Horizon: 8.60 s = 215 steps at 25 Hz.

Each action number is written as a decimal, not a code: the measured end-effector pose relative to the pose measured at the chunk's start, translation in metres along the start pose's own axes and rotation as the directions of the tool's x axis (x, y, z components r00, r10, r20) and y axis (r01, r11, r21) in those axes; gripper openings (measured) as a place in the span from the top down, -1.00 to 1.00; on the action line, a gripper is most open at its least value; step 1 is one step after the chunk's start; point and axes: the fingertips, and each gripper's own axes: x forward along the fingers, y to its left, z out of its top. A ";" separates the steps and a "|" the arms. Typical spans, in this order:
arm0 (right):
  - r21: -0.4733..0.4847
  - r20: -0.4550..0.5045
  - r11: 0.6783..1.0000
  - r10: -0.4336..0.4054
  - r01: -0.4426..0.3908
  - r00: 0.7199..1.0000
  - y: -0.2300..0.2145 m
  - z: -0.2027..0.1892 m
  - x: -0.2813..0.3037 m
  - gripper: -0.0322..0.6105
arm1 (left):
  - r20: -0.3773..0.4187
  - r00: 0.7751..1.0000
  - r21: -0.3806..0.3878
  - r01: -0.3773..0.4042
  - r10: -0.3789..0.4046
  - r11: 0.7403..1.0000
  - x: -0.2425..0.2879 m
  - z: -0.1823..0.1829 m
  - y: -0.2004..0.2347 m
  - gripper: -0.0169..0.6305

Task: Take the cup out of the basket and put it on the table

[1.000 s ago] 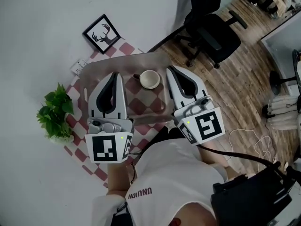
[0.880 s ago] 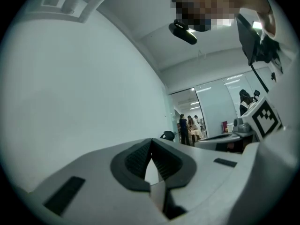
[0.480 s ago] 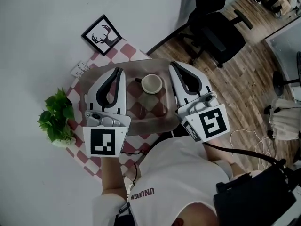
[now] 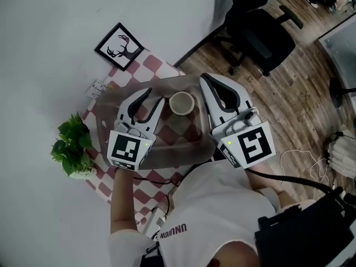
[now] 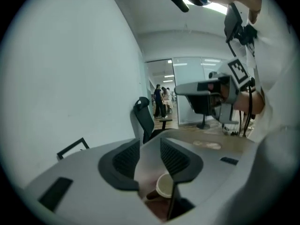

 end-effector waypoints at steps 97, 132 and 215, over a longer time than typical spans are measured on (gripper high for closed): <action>-0.010 -0.091 0.988 -0.153 0.153 0.984 -0.021 -0.030 -0.021 0.84 | -0.647 0.658 0.222 0.646 -0.385 0.730 0.070 -0.222 -0.046 0.76; -0.005 -0.081 0.993 -0.114 0.114 0.990 -0.019 -0.030 -0.017 0.84 | -0.617 0.664 0.175 0.639 -0.422 0.749 0.038 -0.192 -0.054 0.76; 0.030 0.025 0.856 0.516 -0.517 0.856 0.127 0.014 0.010 0.84 | -0.399 0.848 -0.044 -0.397 0.348 0.917 -0.171 -0.032 -0.011 0.76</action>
